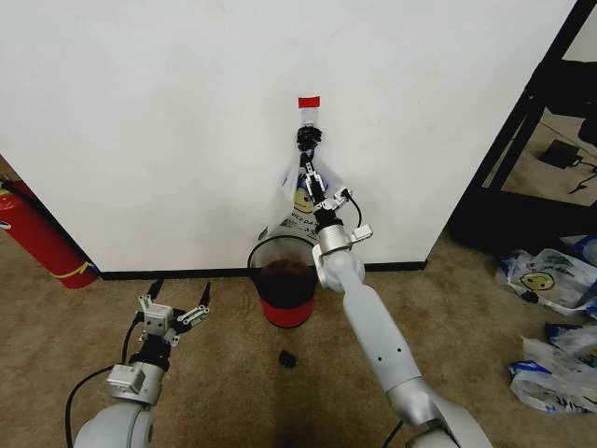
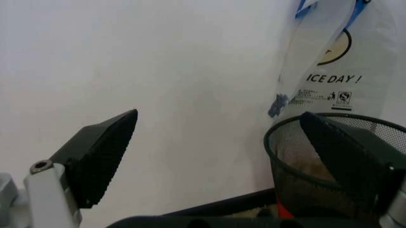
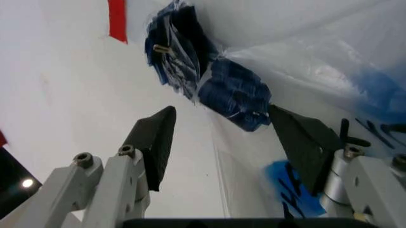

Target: Pick up the garbage bag from the wall and place it over the trash bin.

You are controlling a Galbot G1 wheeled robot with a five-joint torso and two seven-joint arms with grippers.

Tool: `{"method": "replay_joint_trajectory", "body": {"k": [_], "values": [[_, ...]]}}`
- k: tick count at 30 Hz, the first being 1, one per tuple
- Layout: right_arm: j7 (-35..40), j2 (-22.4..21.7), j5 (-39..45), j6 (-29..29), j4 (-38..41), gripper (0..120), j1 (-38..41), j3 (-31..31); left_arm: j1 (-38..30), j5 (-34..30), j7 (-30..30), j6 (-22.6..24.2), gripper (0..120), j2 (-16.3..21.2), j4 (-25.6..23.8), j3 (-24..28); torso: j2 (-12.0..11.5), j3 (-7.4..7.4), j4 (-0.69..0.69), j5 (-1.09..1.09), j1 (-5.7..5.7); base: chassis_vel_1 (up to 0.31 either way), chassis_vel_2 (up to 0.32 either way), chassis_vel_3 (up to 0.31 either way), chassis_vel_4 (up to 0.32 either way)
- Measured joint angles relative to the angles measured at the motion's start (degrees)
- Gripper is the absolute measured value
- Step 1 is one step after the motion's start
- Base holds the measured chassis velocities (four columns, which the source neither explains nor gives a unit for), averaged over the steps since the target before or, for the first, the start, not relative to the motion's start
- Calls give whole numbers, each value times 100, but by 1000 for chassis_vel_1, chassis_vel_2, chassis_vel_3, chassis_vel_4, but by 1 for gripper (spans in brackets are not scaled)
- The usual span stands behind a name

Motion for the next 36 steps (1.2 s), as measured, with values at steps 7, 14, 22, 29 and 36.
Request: {"method": "replay_joint_trajectory", "body": {"k": [7,14,22,29,36], "values": [[-18,-1,-55,12,-118,57,86,3,14,3,1,-18,100,-1,2,-5,0,0,0,0,0,0,0,0,0],[-81,-1,-125,39,-222,39,113,15,12,10,3,-37,100,-10,28,-6,0,0,0,0,0,0,0,0,0],[-108,-1,-188,66,-236,17,126,46,-20,36,18,-79,100,-50,96,25,0,0,0,0,0,0,0,0,0],[-118,-1,-247,74,-216,12,138,67,-20,47,26,-118,100,-64,132,37,0,0,0,0,0,0,0,0,0],[-171,-1,-364,99,-226,14,139,87,-13,48,27,-131,100,-51,133,34,0,0,0,0,0,0,0,0,0]]}}
